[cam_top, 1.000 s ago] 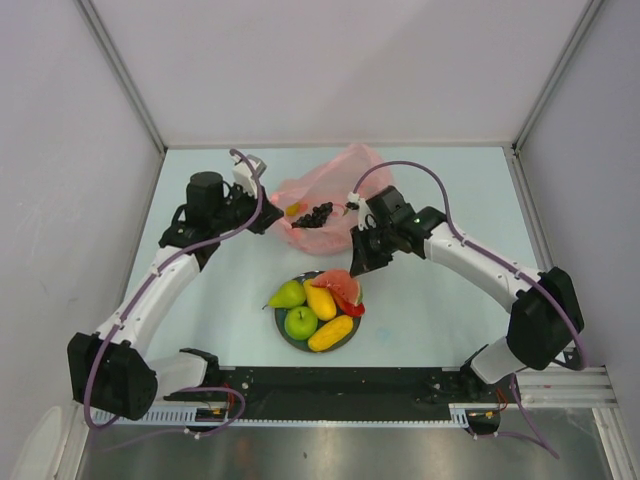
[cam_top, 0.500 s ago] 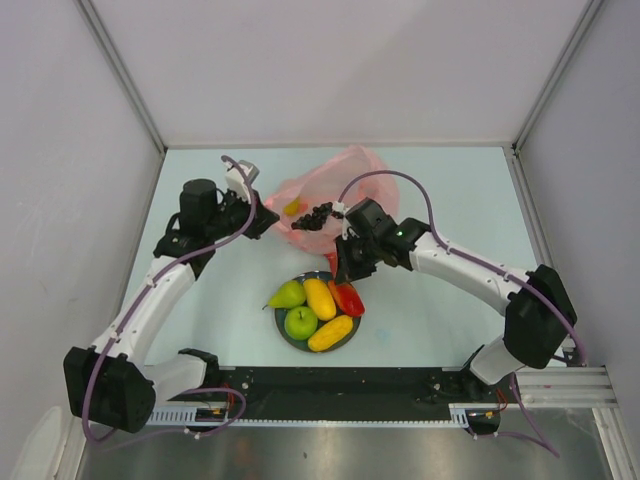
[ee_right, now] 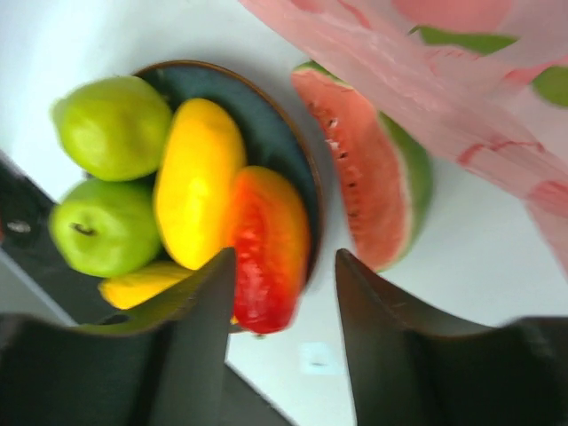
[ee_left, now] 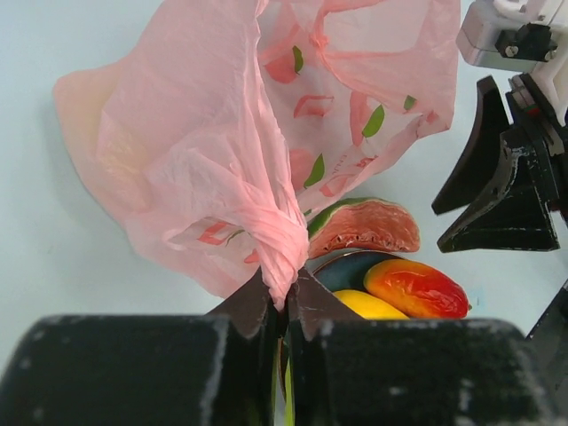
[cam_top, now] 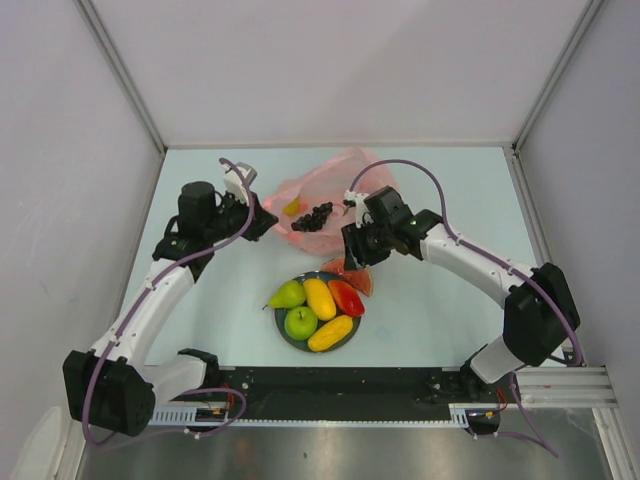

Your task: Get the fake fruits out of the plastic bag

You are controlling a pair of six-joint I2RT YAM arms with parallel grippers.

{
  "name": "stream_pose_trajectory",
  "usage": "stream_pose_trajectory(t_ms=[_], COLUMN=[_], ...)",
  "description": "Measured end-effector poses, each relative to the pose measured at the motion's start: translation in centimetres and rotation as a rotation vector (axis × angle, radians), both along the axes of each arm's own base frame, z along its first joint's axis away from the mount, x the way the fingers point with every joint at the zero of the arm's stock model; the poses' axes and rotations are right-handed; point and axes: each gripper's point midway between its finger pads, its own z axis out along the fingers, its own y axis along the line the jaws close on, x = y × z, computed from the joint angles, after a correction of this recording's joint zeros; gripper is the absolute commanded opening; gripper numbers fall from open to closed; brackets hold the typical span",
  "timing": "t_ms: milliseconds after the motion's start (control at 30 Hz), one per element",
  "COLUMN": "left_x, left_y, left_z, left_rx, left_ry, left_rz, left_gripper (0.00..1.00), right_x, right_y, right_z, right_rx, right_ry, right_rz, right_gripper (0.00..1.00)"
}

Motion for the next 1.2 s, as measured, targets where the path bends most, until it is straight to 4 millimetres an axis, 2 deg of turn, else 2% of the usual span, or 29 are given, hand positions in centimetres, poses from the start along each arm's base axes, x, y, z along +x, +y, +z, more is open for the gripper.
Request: stream_pose_trajectory(t_ms=[100,200,333,467,533,733,867,967,1200], left_x=[0.3,1.8,3.9,4.8,4.9,4.9,4.8,4.6,4.2], left_y=[-0.3,-0.8,-1.4,-1.5,-1.6,-1.5,-1.4,-1.2,-1.0], left_z=[0.0,0.9,2.6,4.1,4.5,4.6,4.8,4.9,4.5], left_rx=[-0.009,-0.023,-0.033,-0.039,-0.041,-0.031,-0.026,-0.015,-0.006], left_ry=[0.016,0.024,-0.002,-0.031,-0.042,-0.051,-0.061,-0.068,-0.068], left_rz=[-0.005,-0.013,-0.011,-0.010,-0.011,-0.010,-0.011,-0.012,-0.011], left_gripper=[0.08,0.04,0.03,0.03,0.03,0.03,0.03,0.03,0.03], right_x=[0.9,2.3,5.1,6.0,6.1,6.6,7.2,7.7,8.3], right_y=[-1.0,-2.0,-4.5,-5.8,-5.5,-3.8,-2.5,-2.2,-1.7], right_z=[-0.4,-1.5,-4.4,-7.3,-8.2,-8.2,-8.3,-8.0,-7.4], right_rx=[-0.044,-0.081,-0.146,-0.200,-0.202,-0.164,-0.137,-0.127,-0.090], right_ry=[-0.064,-0.091,-0.086,-0.063,-0.063,-0.100,-0.113,-0.117,-0.114], right_rz=[0.052,0.069,0.054,0.084,0.125,0.199,0.221,0.217,0.213], right_gripper=[0.68,0.68,0.69,0.67,0.66,0.66,0.62,0.57,0.59])
